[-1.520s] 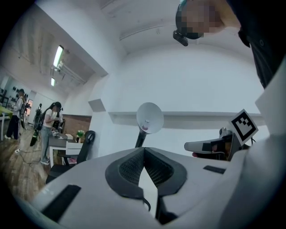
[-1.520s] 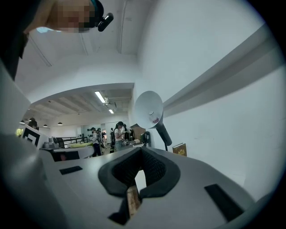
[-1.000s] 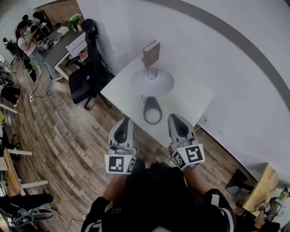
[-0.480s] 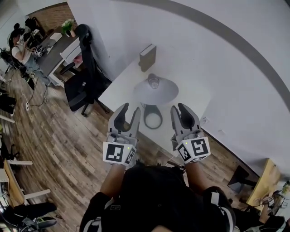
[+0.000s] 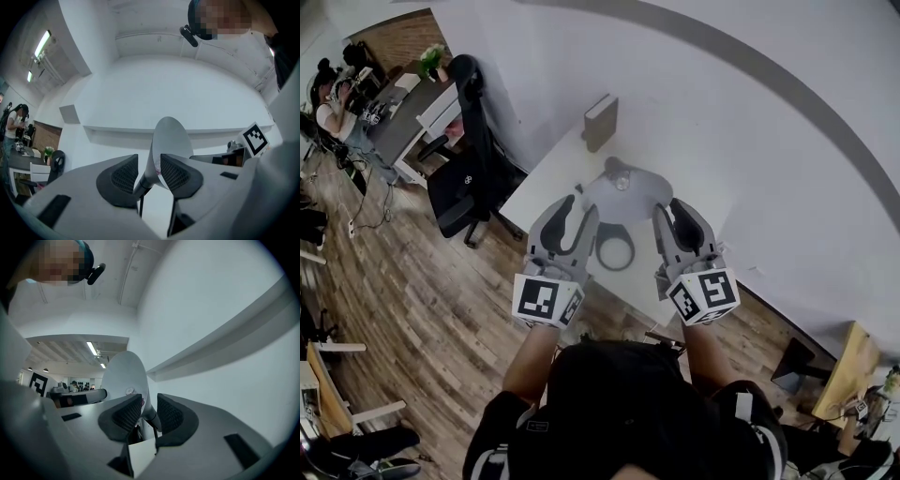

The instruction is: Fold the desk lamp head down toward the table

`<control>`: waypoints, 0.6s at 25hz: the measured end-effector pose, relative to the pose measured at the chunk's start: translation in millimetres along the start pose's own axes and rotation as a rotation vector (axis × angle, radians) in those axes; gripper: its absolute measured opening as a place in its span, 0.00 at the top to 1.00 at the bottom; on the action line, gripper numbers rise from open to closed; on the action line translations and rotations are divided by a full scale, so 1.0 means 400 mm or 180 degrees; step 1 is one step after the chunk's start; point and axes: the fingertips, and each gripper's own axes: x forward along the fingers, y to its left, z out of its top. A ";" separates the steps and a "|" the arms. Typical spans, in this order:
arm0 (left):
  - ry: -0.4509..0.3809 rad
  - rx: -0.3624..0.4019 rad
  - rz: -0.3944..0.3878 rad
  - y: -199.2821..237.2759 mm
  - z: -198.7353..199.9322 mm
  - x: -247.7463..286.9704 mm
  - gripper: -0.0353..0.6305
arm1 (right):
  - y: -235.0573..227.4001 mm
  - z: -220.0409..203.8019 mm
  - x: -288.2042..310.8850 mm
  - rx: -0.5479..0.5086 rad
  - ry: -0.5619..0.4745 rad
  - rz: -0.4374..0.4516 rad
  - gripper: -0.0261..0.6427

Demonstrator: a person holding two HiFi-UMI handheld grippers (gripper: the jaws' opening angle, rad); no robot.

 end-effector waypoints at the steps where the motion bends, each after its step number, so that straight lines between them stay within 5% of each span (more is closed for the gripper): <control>1: -0.0004 -0.0004 -0.0014 0.000 0.003 0.006 0.73 | -0.003 0.000 0.004 -0.0006 0.0012 -0.0010 0.81; 15: 0.0037 0.0016 -0.0151 -0.015 -0.007 0.025 0.87 | 0.016 -0.006 0.023 -0.0112 0.0070 0.0073 0.89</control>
